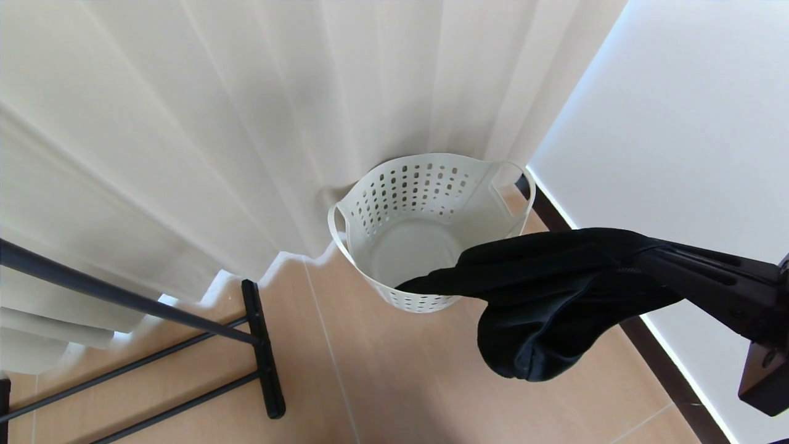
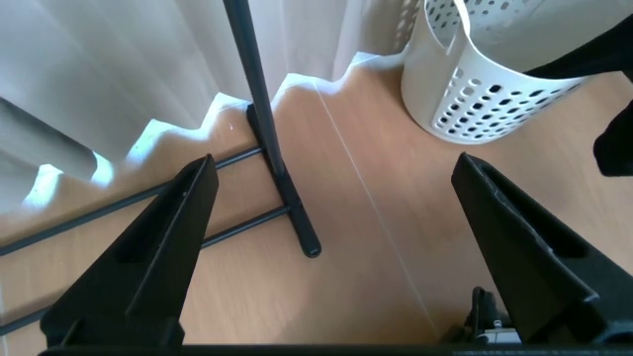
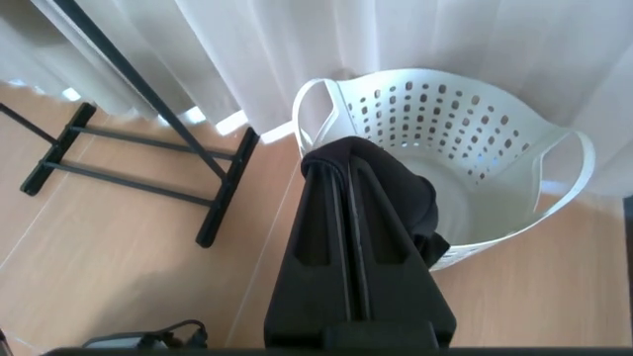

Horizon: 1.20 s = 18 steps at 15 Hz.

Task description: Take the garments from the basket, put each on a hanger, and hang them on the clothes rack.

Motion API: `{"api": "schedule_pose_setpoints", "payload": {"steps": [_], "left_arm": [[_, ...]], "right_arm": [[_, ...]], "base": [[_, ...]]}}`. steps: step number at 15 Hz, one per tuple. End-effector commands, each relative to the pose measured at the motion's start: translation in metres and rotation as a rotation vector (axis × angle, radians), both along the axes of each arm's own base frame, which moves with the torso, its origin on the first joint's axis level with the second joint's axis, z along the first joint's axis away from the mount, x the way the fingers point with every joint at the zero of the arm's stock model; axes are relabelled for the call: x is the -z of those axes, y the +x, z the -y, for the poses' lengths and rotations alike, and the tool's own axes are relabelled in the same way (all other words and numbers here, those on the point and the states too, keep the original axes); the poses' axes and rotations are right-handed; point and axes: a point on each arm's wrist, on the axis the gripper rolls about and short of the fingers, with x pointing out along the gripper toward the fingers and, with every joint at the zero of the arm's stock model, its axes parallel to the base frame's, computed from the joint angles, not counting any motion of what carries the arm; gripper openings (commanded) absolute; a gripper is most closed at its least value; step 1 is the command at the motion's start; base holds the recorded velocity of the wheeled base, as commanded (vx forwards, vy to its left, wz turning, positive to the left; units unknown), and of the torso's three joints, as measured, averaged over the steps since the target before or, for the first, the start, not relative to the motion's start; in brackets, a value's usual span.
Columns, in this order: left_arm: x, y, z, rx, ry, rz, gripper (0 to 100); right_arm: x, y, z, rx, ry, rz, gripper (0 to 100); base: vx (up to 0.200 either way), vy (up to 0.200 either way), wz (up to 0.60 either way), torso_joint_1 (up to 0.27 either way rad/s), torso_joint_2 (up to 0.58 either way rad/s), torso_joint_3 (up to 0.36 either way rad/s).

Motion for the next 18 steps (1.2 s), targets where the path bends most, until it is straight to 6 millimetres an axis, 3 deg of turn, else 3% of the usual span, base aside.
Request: {"api": "schedule_pose_setpoints", "payload": {"steps": [1,9,18], "left_arm": [[0.000,0.000,0.000,0.002,0.003,-0.003,100],[0.000,0.000,0.000,0.010,0.014,-0.003,100],[0.001,0.000,0.000,0.010,0.037,-0.004,100]], "right_arm": [[-0.001,0.001,-0.001,0.002,-0.001,0.002,0],[0.005,0.021,-0.006,0.064,-0.040,-0.036,0],[0.006,0.020,-0.003,0.074,-0.071,-0.011,0]], "base": [[0.000,0.000,0.00,-0.002,-0.04,0.110],[0.000,0.000,0.00,0.068,-0.40,-0.121],[0.000,0.000,0.00,0.154,-0.49,-0.132]]}}
